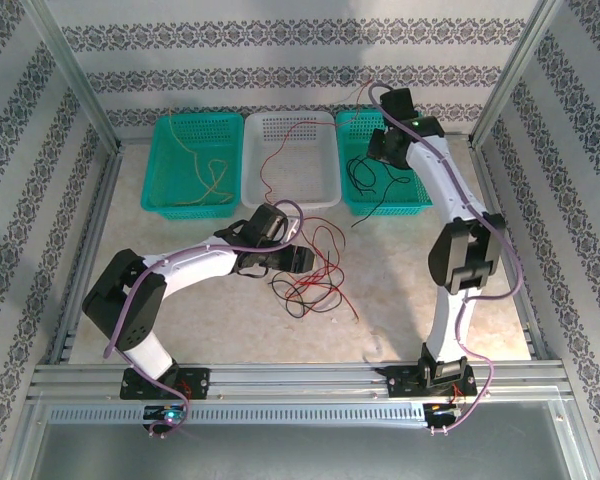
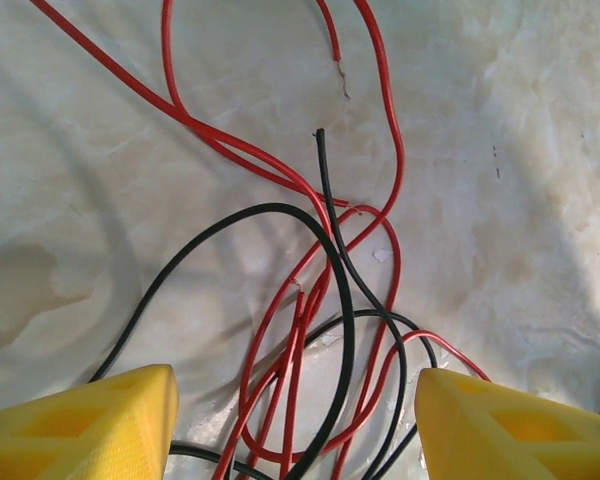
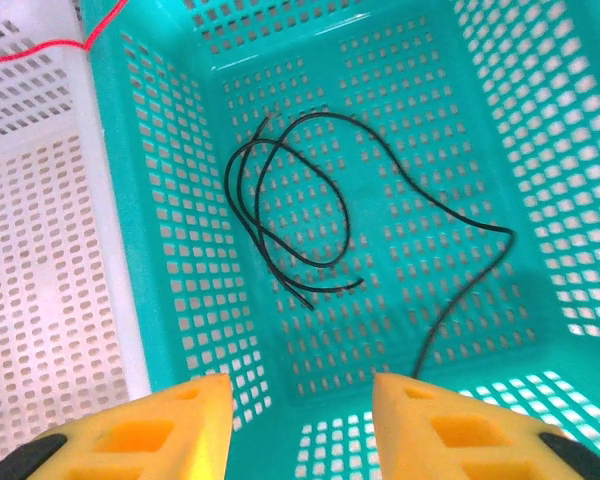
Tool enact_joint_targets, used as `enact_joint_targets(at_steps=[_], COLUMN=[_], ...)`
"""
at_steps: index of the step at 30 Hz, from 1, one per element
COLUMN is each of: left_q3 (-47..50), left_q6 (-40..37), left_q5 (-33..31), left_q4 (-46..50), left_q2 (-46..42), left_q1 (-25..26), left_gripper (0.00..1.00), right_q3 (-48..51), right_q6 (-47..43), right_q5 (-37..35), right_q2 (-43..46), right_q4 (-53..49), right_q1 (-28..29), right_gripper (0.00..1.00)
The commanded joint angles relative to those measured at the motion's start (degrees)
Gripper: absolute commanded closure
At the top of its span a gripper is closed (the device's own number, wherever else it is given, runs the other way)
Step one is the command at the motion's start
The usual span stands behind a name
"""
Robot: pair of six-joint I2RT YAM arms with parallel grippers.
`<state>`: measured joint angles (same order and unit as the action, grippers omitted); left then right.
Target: Untangle the cables
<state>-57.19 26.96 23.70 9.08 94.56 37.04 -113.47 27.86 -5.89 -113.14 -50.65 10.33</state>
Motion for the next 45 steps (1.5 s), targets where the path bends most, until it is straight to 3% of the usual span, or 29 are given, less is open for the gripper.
enact_joint_targets(at_steps=[1,17,19,23,26,35,40,44,45], left_q3=[0.96,1.27,1.28,1.07,0.99,-0.38,-3.79,-6.38,-7.17], left_q6=[-0.79,-2.72,-2.74,-2.86,-2.63,-2.44,-2.36,-0.98,0.11], left_q5=[2.22,-0.24,-0.40,-0.86,-0.83,-0.87,-4.38,-6.04,-5.55], left_q4=[-1.84,-1.49,-1.61,-1.52,-1.94,-3.01,-0.05,-1.15,-1.95], left_q2=[0.34,0.48,0.05,0.17,0.49,2.03,-0.22,-3.46,-2.79], left_q1=[0.23,1.43,1.44,1.42,1.41,1.43,1.46,1.48,1.53], left_gripper=[0.37,0.45,0.45,0.47,0.49,0.51,0.49,0.38,0.36], right_q3=[3.72,4.40,4.57,4.33,3.64,-2.51,-12.13,-17.77,-18.49], right_q6=[-0.09,2.11,2.31,1.99,0.79,-0.45,-1.01,-1.88,-1.93], right_q5=[-3.08,-0.79,-0.80,-0.42,0.07,-1.07,-1.59,-0.56,-0.85], right_q2=[0.02,-11.82,-12.35,-11.80,-9.63,-3.33,-9.91,-17.65,-19.06], right_q4=[-2.34,-1.48,-1.04,0.80,2.95,8.55,5.29,2.69,2.18], right_q1=[-1.10,-1.29,-1.36,-1.54,-1.54,-2.50,-3.80,-4.33,-4.35], right_gripper=[0.59,0.65,0.71,0.93,1.00,1.00,1.00,0.99,0.94])
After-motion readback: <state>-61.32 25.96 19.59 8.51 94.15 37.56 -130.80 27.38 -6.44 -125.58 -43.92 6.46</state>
